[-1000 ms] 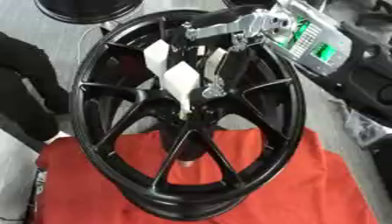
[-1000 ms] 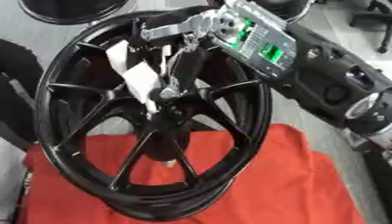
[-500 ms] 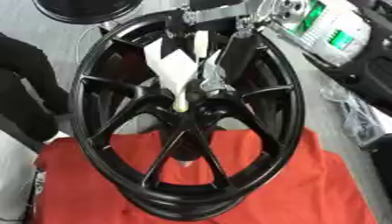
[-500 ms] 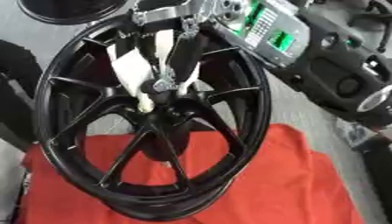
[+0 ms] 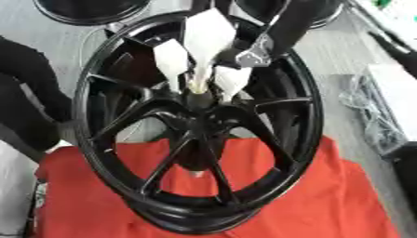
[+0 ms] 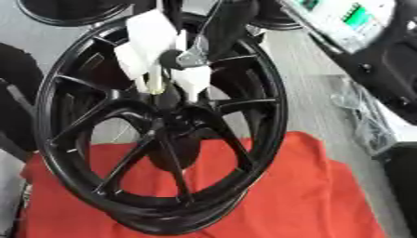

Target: Pull the pin out of the wheel hub.

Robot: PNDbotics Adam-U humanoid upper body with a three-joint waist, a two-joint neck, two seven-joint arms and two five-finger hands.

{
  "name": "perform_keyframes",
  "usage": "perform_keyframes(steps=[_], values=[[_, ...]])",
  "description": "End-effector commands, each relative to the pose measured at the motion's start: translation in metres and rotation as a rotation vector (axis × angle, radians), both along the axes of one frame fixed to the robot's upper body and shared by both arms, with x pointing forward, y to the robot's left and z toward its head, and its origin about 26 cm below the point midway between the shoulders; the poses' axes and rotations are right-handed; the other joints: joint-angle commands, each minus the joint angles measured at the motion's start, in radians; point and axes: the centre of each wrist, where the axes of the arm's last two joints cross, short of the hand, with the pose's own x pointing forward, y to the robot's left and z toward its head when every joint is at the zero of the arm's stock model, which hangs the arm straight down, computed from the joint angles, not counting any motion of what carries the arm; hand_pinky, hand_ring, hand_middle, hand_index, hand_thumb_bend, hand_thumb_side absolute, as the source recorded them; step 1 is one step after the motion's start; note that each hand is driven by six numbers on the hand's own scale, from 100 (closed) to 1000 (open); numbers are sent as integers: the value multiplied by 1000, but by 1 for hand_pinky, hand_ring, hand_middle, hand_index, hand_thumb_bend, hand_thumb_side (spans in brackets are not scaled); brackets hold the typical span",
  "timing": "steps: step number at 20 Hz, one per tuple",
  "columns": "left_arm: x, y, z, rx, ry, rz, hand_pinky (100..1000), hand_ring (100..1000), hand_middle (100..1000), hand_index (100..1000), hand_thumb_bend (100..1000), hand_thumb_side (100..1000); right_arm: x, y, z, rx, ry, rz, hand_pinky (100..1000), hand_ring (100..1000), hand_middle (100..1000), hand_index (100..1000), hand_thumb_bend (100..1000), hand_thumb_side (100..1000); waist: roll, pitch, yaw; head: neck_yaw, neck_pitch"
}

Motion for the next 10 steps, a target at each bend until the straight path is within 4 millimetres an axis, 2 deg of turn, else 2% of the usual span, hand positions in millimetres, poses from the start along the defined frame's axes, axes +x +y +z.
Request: perform_keyframes(steps=[1, 5, 6, 7, 10], values=[[-1, 3, 11, 15, -38, 1, 641, 818, 729, 716, 333, 680, -18, -34, 22, 119, -66, -106, 663, 509, 524, 614, 222, 100, 4, -17, -3, 7, -11], [-1, 4, 11, 13, -40, 8, 640, 819, 729, 716, 332, 681, -26, -81, 22, 316, -120, -280, 662, 505, 523, 613, 200, 100, 7, -10, -10, 15, -17], [-1, 4, 12, 12, -41, 10, 640, 819, 729, 716, 332, 681, -26, -92, 20, 360, -134, -329, 662, 505, 526, 613, 100, 100, 8, -9, -12, 17, -19], [-1, 5, 12, 11, -42, 12, 640, 819, 729, 716, 332, 681, -27, -104, 18, 398, -147, -375, 662, 505, 524, 613, 190, 100, 9, -7, -14, 18, -20], [-1, 6, 12, 9, -44, 21, 640, 819, 729, 716, 331, 682, -27, -142, 8, 499, -189, -540, 661, 505, 526, 615, 179, 100, 11, -3, -21, 24, -25]])
